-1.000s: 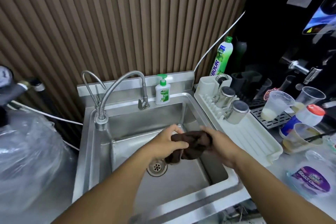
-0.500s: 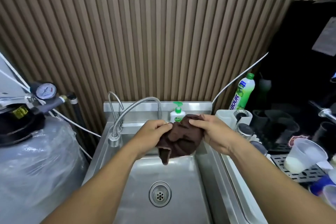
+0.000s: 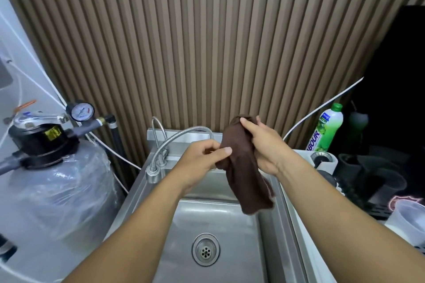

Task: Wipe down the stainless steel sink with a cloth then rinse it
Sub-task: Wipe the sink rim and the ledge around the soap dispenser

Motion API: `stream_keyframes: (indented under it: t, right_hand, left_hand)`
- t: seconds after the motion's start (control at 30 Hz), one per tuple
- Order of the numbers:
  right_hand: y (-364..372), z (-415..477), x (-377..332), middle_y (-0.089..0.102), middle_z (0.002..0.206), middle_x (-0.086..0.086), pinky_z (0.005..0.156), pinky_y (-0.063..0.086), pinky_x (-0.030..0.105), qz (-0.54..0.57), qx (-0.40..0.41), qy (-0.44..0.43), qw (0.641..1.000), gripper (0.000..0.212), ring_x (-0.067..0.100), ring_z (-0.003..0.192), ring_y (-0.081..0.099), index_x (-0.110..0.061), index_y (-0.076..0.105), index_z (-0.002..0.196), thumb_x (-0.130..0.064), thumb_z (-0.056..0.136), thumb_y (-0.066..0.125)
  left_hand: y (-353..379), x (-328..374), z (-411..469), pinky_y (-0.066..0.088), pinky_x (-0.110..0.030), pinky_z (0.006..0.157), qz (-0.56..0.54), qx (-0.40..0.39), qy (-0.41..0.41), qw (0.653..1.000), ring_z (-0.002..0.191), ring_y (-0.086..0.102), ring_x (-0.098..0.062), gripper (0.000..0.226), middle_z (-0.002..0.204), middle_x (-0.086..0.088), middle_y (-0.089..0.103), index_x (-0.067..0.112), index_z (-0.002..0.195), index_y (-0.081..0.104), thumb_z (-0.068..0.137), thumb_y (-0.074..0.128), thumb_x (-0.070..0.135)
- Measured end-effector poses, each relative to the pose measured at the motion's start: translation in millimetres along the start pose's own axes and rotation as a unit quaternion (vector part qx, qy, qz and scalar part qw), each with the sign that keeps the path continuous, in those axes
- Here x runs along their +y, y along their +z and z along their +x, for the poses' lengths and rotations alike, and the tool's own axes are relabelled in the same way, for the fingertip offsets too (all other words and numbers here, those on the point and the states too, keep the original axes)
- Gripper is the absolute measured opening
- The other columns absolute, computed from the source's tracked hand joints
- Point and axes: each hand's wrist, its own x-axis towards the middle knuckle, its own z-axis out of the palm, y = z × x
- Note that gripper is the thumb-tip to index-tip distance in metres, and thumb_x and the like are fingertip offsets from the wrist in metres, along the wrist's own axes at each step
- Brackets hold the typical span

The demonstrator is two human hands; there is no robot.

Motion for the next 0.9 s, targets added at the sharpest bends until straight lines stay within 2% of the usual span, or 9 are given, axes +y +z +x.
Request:
stream_keyframes:
  t: [0.1,0.17,0.27,0.37,0.47,0.57,0.67,0.77,0.9]
  right_hand:
    - [-1,3,-2,0.074,0.112,0.010,0.081,0.060,0.041,0.015,-0.001,-0.002,1.000,0.041,0.022,0.091,0.075,-0.024,0.049,0.141,-0.027,0.101,0.059]
    - [-2,5,-4,0.073,0.116,0.009,0.083,0.060,0.040,0.022,0.006,-0.009,1.000,0.048,0.021,0.095,0.075,-0.022,0.045,0.147,-0.027,0.101,0.059]
    - [-5,6,-8,0.075,0.111,0.012,0.080,0.061,0.042,0.030,0.013,-0.010,0.999,0.042,0.025,0.095,0.075,-0.020,0.049,0.142,-0.027,0.102,0.058]
    - [-7,8,-10,0.078,0.103,0.009,0.078,0.061,0.039,0.030,0.009,-0.009,0.999,0.037,0.022,0.092,0.076,-0.017,0.053,0.138,-0.028,0.102,0.057]
    - [-12,11,-11,0.075,0.114,0.007,0.080,0.061,0.038,0.029,0.036,-0.024,0.999,0.046,0.019,0.097,0.074,-0.017,0.046,0.146,-0.027,0.103,0.057]
    - [-24,20,-8,0.070,0.122,0.003,0.075,0.061,0.036,0.022,0.079,-0.038,0.996,0.055,0.015,0.092,0.075,-0.022,0.037,0.153,-0.027,0.102,0.058]
    - [-25,20,2,0.070,0.114,0.000,0.076,0.060,0.040,0.025,0.109,-0.036,0.993,0.040,0.018,0.090,0.073,-0.033,0.041,0.141,-0.028,0.104,0.054]
    - [-21,18,18,0.070,0.114,-0.003,0.075,0.057,0.039,-0.043,0.156,-0.011,0.987,0.050,0.020,0.091,0.070,-0.036,0.041,0.147,-0.047,0.100,0.053]
    - [-14,9,57,0.076,0.106,0.015,0.063,0.054,0.031,-0.139,0.171,0.104,0.970,0.069,0.029,0.087,0.074,-0.026,0.064,0.116,-0.083,0.086,0.039]
  left_hand:
    - [-4,4,3,0.049,-0.042,0.082,0.026,0.041,-0.003,0.999,0.082,0.054,-0.025,0.014,0.084,-0.014,0.057,0.022,0.080,0.068,0.091,0.071,0.032]
    - [-4,4,5,0.052,-0.043,0.091,0.011,0.063,-0.032,0.997,0.091,0.069,-0.020,0.019,0.095,-0.007,0.071,0.024,0.090,0.065,0.089,0.071,0.042]
    - [-1,3,5,0.050,-0.043,0.096,-0.018,-0.007,-0.132,0.991,0.094,0.073,-0.021,0.059,0.102,-0.008,0.074,0.017,0.109,0.066,0.071,0.076,0.061]
    - [6,-3,4,0.049,-0.040,0.091,-0.030,-0.074,-0.137,0.987,0.084,0.063,-0.017,0.051,0.095,-0.005,0.070,0.009,0.111,0.072,0.078,0.077,0.047]
    - [2,-3,8,0.045,-0.039,0.089,-0.043,-0.046,-0.078,0.995,0.084,0.060,-0.014,0.030,0.097,-0.001,0.069,0.016,0.104,0.072,0.083,0.076,0.036]
    - [-9,3,18,0.039,-0.036,0.072,-0.083,-0.012,-0.032,0.996,0.074,0.049,-0.017,0.029,0.083,-0.009,0.055,0.018,0.080,0.058,0.076,0.077,0.040]
    - [-15,10,27,0.033,-0.033,0.066,-0.115,-0.021,-0.020,0.993,0.070,0.042,-0.014,0.030,0.075,-0.007,0.046,0.022,0.068,0.048,0.086,0.071,0.032]
    - [-16,19,33,0.032,-0.032,0.062,-0.128,-0.030,-0.039,0.990,0.065,0.040,-0.015,0.034,0.070,-0.004,0.044,0.022,0.069,0.047,0.099,0.062,0.023]
    - [-21,29,36,0.035,-0.029,0.056,-0.088,-0.036,-0.064,0.993,0.057,0.044,-0.015,0.034,0.065,-0.001,0.049,0.024,0.071,0.045,0.104,0.052,0.025]
